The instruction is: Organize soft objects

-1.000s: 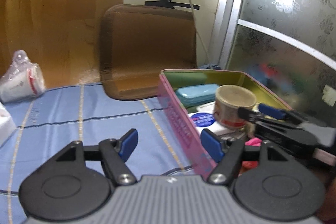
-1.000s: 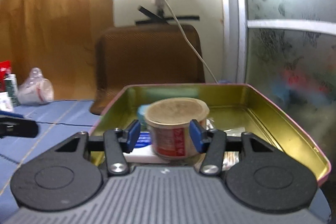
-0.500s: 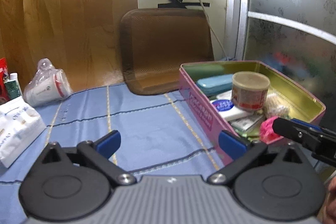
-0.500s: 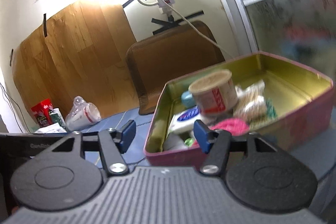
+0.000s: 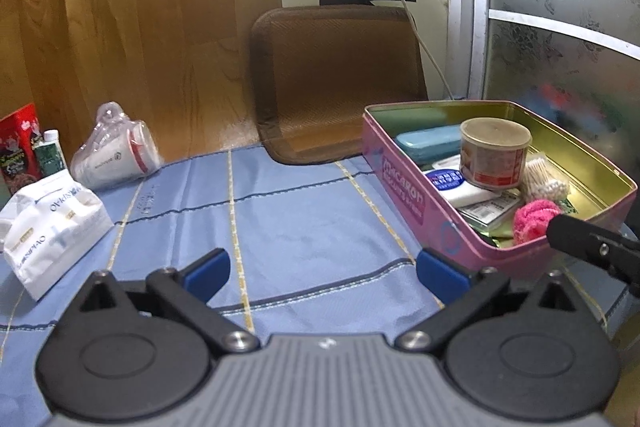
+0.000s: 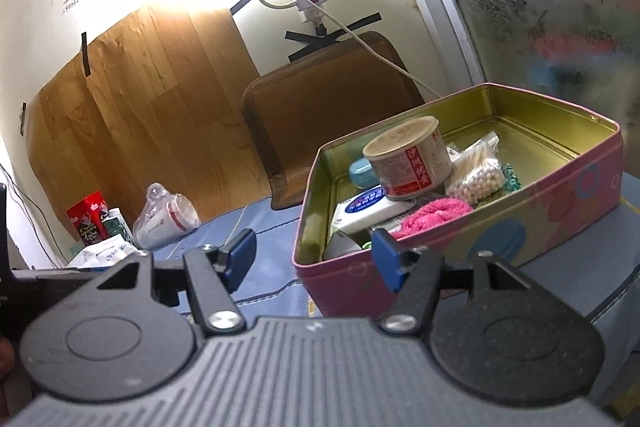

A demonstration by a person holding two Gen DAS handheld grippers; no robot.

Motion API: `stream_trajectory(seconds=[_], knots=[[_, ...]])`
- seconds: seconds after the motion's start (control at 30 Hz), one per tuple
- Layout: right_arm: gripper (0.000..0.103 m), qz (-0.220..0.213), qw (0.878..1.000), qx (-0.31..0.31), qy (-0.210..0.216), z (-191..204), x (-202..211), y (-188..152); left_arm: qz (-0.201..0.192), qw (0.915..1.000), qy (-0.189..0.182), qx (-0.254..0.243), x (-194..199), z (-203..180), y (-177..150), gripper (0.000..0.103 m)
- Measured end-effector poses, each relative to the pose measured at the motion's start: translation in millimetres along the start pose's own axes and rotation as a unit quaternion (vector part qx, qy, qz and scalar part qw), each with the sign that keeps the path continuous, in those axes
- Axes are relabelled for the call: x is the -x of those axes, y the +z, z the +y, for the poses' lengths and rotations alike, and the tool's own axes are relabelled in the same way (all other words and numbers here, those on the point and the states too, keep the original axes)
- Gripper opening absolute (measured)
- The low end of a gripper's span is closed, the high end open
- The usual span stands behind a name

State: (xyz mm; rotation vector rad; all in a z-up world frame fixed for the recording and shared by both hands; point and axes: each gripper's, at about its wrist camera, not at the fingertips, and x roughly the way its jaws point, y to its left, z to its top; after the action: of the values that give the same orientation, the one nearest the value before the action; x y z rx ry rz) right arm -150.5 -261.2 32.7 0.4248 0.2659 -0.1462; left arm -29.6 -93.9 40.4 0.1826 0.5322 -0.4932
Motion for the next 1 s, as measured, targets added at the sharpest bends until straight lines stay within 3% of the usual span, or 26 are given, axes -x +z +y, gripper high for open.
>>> stream_trajectory(seconds=[0.2, 0.37, 1.0], knots=[[0.067, 0.004, 1.0, 0.008, 0.005, 5, -1, -2, 0.001, 0.9999, -0.008, 0.012, 3, 8, -2, 0.103], [0.067, 0.006, 1.0, 0.011, 0.007, 6, -3, -4, -0.003, 0.9999, 0.012, 0.012, 5, 12, -4, 0.103], [0.068, 0.006, 1.0, 0.005, 0.001, 9, -6, -9, 0.001, 0.9998, 0.019, 0.012, 2, 23, -10, 0.103]])
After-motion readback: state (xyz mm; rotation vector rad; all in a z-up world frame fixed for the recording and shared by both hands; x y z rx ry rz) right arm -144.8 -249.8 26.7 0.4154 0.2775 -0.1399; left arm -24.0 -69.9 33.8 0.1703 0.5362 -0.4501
